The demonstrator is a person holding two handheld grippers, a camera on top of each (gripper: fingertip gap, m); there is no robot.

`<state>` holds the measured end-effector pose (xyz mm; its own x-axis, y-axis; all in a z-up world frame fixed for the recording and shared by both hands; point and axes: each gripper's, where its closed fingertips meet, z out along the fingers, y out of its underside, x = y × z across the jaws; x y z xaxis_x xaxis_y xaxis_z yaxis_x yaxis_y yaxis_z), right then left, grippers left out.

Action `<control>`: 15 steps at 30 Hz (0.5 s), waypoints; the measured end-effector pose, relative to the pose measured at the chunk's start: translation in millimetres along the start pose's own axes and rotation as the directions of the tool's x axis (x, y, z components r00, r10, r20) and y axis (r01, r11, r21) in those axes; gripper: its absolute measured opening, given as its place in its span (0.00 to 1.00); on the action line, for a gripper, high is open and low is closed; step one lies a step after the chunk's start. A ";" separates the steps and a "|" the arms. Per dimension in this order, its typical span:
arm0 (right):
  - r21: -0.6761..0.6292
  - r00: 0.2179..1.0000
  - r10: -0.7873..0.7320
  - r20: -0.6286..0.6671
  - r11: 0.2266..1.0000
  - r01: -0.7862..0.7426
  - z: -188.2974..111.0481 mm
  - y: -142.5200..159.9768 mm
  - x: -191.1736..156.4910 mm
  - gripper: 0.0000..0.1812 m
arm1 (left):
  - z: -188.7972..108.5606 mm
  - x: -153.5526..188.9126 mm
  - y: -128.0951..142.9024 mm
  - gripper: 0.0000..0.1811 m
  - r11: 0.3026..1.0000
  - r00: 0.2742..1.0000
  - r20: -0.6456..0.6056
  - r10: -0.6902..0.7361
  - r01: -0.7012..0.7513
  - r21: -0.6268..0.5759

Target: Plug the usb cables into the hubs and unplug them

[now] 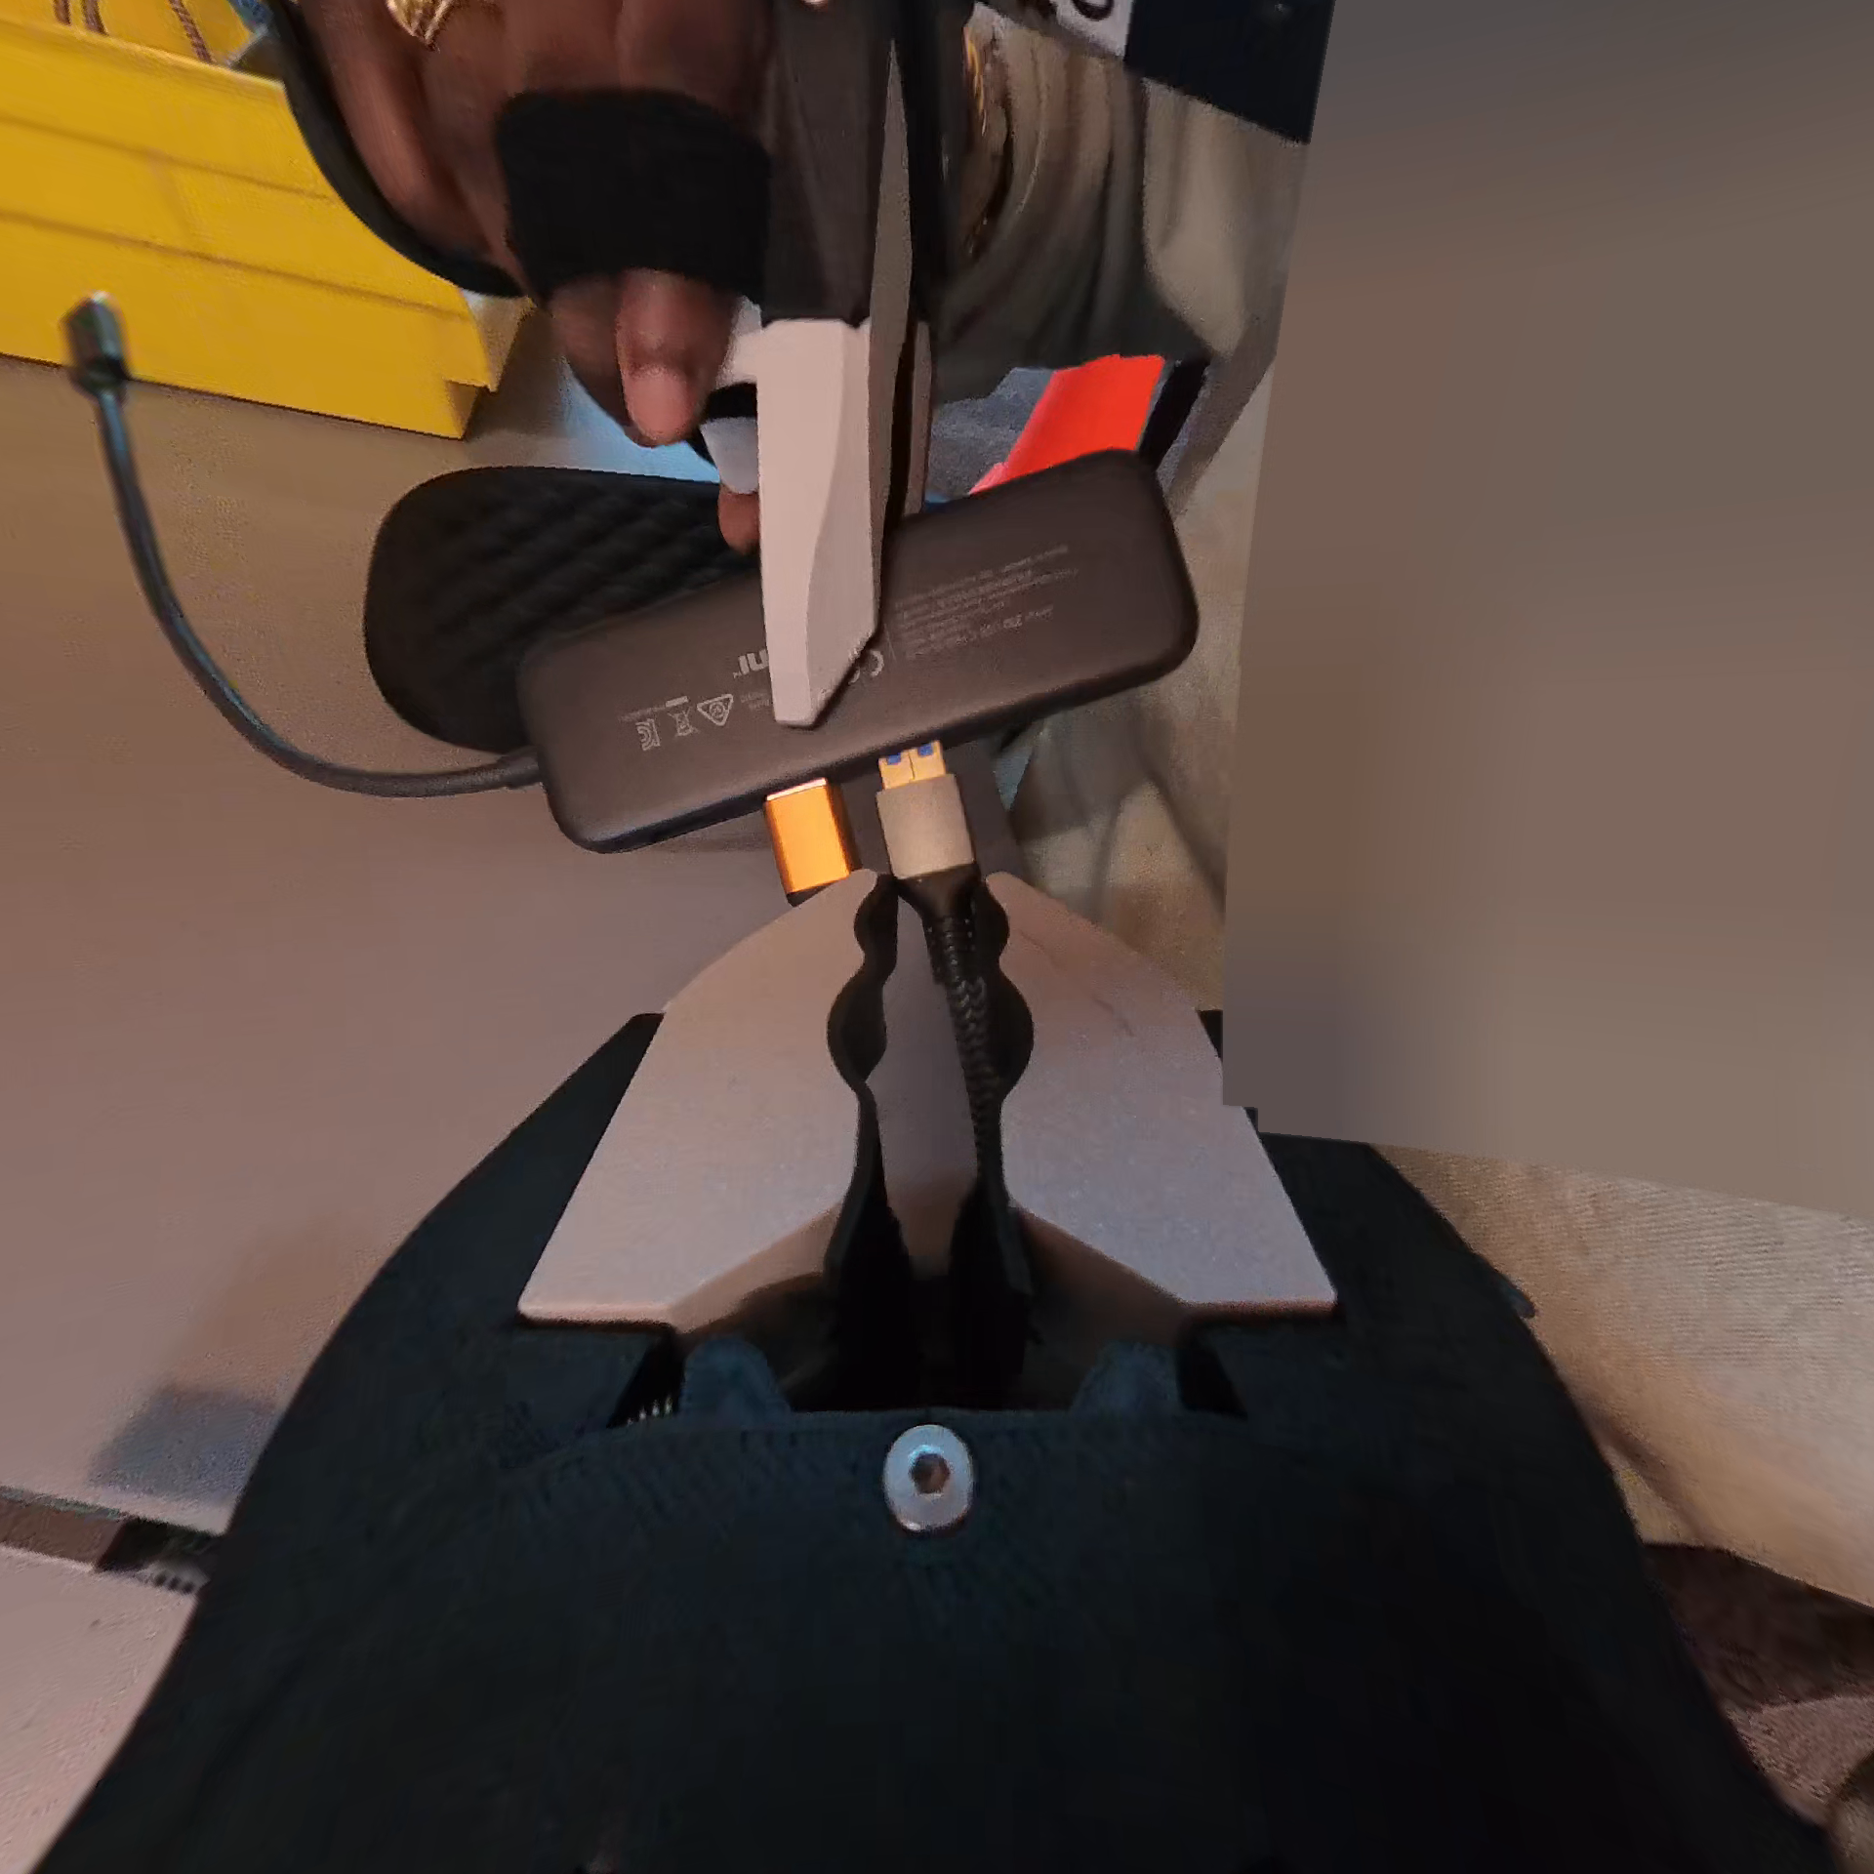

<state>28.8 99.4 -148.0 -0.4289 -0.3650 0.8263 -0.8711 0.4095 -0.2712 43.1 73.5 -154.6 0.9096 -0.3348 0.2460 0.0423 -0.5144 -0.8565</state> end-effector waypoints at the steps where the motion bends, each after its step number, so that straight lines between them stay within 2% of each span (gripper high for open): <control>1: -0.003 1.000 0.012 0.005 1.000 -0.012 0.8 1.3 -1.1 0.07 | 0.8 -0.2 1.2 0.07 1.000 1.000 -0.001 -0.010 0.010 0.002; 6: -0.228 0.999 -0.043 -0.017 0.973 0.038 4.8 26.1 -0.4 0.07 | 4.0 -17.5 3.5 0.07 0.980 0.973 0.114 -0.200 0.198 0.028; 11: -0.315 0.999 -0.022 -0.040 0.949 0.008 9.0 39.9 1.5 0.06 | 5.0 -30.0 0.4 0.07 0.964 0.945 0.189 -0.266 0.255 0.083; 15: -0.315 0.999 -0.028 -0.026 0.949 0.019 12.9 41.9 -1.7 0.06 | 7.3 -30.9 4.2 0.07 0.974 0.952 0.206 -0.225 0.224 0.029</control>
<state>-10.1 106.4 -167.1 -0.3978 -0.3546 0.8462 -0.7594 0.6449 -0.0868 18.2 87.5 -169.1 0.9418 -0.0402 0.3339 0.2573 -0.5532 -0.7923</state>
